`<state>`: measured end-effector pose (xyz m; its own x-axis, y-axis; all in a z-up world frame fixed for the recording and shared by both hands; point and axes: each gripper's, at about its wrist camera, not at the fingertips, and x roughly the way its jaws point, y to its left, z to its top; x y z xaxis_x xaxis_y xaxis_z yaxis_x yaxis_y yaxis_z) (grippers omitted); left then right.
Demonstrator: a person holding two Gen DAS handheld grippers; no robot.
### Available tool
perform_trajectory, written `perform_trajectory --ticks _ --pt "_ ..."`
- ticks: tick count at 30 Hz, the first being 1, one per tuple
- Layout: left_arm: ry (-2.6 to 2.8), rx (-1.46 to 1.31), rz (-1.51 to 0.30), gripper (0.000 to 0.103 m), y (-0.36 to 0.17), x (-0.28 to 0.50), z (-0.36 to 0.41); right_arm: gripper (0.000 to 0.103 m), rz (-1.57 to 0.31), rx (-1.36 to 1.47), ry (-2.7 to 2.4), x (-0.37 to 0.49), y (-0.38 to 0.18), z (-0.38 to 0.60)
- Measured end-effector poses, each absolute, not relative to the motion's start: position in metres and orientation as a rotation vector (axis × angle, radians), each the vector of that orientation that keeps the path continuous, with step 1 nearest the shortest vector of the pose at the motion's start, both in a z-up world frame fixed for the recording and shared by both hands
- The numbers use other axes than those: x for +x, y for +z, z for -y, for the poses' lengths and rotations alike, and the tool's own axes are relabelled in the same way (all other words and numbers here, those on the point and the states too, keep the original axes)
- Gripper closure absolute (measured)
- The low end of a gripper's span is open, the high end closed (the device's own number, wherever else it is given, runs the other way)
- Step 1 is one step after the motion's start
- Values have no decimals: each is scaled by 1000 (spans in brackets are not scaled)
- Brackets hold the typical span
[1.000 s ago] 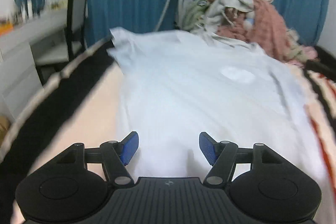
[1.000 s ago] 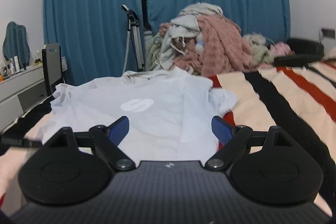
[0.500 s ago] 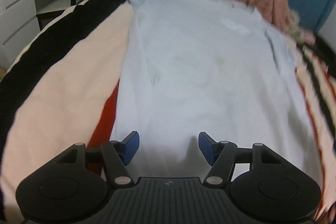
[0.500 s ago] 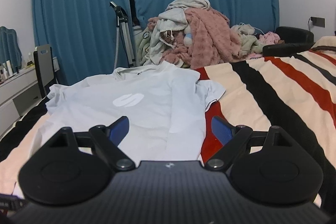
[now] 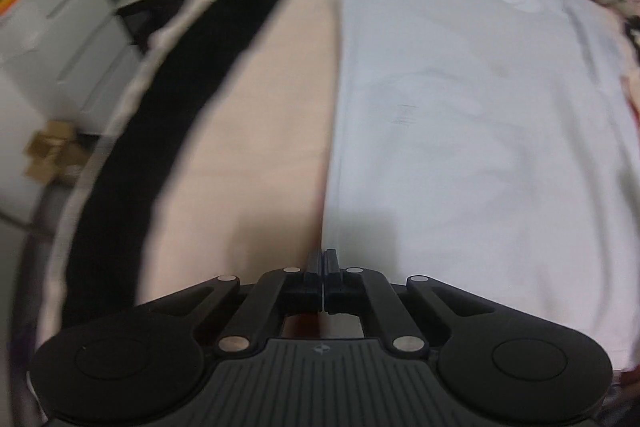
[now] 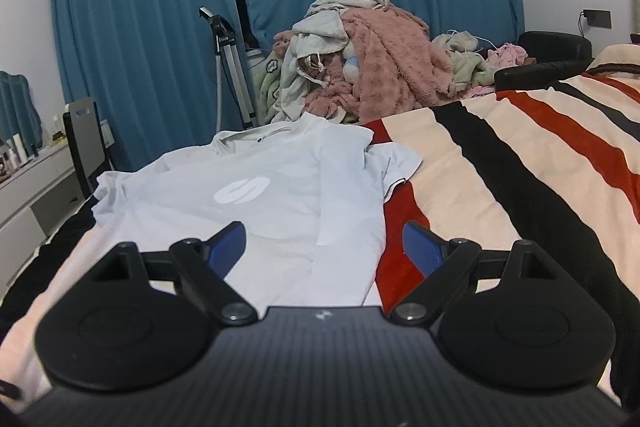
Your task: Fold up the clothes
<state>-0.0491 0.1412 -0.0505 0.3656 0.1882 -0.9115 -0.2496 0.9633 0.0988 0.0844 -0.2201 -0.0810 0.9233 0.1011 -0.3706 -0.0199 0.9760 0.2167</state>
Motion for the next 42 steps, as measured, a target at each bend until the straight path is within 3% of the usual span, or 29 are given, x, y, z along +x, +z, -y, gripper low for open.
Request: perform_trajectory --ticks 4,8,9,10,16,24,35,42 --pt "295 -91 -1138 97 -34 -54 -158 16 -400 198 78 85 -83 215" --pt "246 -49 -1041 35 -19 -50 -144 16 -392 184 92 82 -83 211" --pt "239 -25 -1004 25 -17 -49 -136 16 -389 184 97 81 -83 210" --pt "223 -16 -959 22 -14 -47 -127 16 -386 186 104 81 -83 209" --pt "112 -112 -773 20 -21 -27 -73 16 -401 220 146 84 -91 204" --pt "64 -73 -603 8 -53 -31 -35 16 -426 196 151 95 -112 187" --pt "64 -114 -544 3 -66 -10 -72 13 -525 -54 221 135 -175 120" --pt "85 -148 -563 3 -71 -2 -86 10 -508 -72 230 131 -177 117"
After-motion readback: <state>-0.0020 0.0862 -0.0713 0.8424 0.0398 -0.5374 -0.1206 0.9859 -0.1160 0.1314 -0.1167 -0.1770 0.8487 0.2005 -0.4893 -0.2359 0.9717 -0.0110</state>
